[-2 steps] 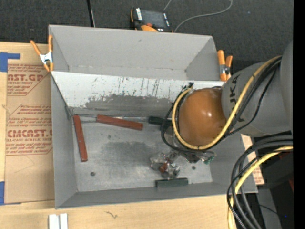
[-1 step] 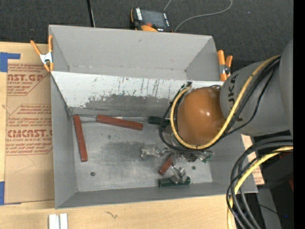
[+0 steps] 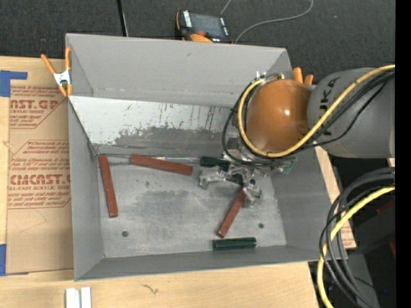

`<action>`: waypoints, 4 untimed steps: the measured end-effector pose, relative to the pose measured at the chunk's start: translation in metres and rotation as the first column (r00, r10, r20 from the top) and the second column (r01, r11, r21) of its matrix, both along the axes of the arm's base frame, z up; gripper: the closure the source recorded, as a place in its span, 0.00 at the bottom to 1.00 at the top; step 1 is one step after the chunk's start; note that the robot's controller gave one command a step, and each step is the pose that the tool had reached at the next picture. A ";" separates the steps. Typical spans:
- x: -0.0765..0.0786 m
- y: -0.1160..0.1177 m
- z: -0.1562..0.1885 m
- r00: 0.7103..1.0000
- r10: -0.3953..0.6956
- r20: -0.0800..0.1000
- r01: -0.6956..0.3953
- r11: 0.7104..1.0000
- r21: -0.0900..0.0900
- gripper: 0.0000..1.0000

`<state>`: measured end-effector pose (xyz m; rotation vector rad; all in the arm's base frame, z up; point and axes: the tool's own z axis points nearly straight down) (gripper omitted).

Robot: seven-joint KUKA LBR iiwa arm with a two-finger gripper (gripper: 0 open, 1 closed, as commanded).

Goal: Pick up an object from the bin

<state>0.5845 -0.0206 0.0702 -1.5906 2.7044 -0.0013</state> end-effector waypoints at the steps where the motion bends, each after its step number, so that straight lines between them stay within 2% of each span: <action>1: 0.000 0.001 0.000 1.000 0.000 -0.001 0.000 1.000 0.003 1.00; 2: -0.010 0.035 0.220 0.991 0.134 0.008 -0.134 0.991 0.000 1.00; 3: -0.014 0.040 0.138 0.999 -0.049 -0.007 0.049 0.999 0.002 1.00; 4: -0.004 0.021 0.107 0.979 -0.205 -0.005 0.205 0.979 0.001 1.00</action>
Offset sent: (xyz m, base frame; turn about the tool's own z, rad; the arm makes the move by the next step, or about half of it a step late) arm 0.0000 0.0000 0.0000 0.0000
